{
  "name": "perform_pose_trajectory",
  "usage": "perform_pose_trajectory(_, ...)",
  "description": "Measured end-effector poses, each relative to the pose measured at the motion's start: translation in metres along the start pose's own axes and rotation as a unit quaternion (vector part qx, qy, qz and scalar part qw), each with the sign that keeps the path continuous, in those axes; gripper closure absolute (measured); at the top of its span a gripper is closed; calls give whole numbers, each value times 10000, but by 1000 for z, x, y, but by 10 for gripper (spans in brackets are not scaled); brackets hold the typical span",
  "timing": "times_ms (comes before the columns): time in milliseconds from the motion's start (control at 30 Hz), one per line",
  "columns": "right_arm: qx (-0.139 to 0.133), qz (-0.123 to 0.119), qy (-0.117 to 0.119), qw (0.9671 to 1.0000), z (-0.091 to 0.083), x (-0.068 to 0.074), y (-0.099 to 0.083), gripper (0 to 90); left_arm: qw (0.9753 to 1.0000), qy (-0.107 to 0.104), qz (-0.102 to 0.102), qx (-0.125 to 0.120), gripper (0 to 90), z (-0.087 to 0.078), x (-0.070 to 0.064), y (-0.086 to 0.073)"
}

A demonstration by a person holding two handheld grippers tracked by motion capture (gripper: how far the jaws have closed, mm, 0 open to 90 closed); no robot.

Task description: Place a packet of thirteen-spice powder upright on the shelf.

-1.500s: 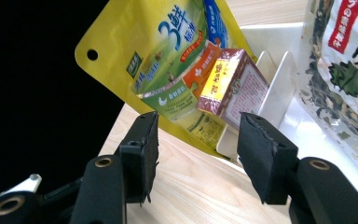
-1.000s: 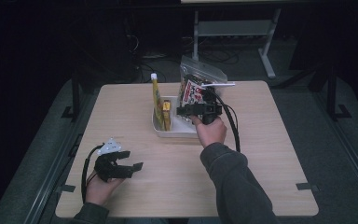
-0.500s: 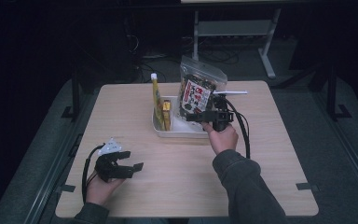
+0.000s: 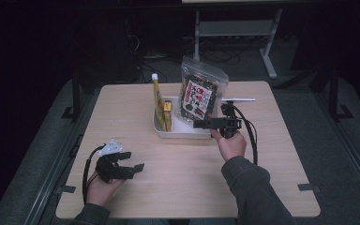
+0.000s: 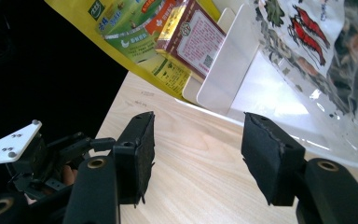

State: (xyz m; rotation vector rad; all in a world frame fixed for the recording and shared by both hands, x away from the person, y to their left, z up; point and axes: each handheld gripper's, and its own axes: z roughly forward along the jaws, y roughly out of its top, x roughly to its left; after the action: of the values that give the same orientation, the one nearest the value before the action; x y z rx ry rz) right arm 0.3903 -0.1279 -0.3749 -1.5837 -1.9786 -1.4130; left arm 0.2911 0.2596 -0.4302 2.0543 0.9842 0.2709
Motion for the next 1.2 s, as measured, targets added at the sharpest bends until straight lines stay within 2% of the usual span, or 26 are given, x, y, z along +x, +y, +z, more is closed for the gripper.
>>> perform_pose_trajectory(1200,-12,330,-15,9995,-33,-49,-41,417,10000,-9,-13,31,219,2,0,-1)
